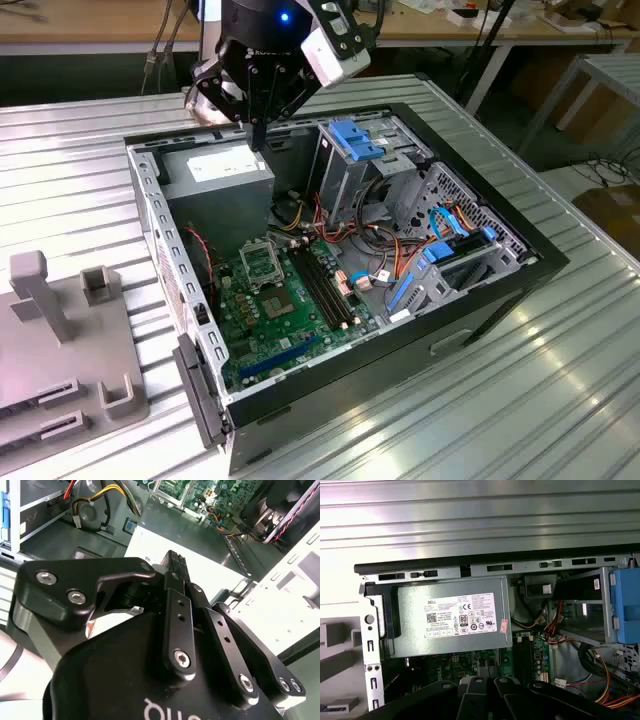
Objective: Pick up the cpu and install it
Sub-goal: 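Reach for the cpu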
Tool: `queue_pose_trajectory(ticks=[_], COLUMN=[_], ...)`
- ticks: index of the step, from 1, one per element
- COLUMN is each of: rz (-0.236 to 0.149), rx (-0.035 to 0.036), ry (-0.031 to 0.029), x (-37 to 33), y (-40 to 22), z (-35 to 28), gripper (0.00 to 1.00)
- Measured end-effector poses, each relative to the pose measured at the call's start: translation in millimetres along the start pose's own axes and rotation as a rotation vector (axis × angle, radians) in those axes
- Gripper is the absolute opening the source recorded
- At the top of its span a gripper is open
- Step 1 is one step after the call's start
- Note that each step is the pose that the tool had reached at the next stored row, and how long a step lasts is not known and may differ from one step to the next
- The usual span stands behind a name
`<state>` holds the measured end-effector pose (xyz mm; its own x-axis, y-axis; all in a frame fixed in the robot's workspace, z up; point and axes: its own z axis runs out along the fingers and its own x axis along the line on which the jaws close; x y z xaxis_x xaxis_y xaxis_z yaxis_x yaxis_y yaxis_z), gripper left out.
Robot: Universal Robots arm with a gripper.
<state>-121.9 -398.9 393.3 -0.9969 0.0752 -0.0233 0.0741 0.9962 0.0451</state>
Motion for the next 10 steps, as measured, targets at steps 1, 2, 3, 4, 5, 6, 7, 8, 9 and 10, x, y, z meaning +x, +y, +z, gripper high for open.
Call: queue_pose_trajectory(ticks=[1, 2, 3, 4, 5, 6, 7, 8, 9, 10], rz=[0.0, 0.0, 0.0, 0.0, 0.0, 0.0, 0.0, 0.0, 0.0, 0.0], rx=[0.0, 0.0, 0.0, 0.0, -0.0001, -0.0001, 0.0, -0.0001, 0.0, 0.0], ry=[0.0, 0.0, 0.0, 0.0, 0.0, 0.0, 0.0, 0.0, -0.0001, 0.0], x=[0.0, 0.0, 0.0, 0.0, 0.0, 0.0, 0.0, 0.0, 0.1, 0.4], y=[0.0, 0.0, 0.0, 0.0, 0.0, 0.0, 0.0, 0.0, 0.0, 0.0], z=[0.0, 0.0, 0.0, 0.0, 0.0, 0.0, 0.0, 0.0, 0.0, 0.0], gripper=[0.11, 0.11, 0.11, 0.11, 0.11, 0.11, 0.11, 0.11, 0.11, 0.11])
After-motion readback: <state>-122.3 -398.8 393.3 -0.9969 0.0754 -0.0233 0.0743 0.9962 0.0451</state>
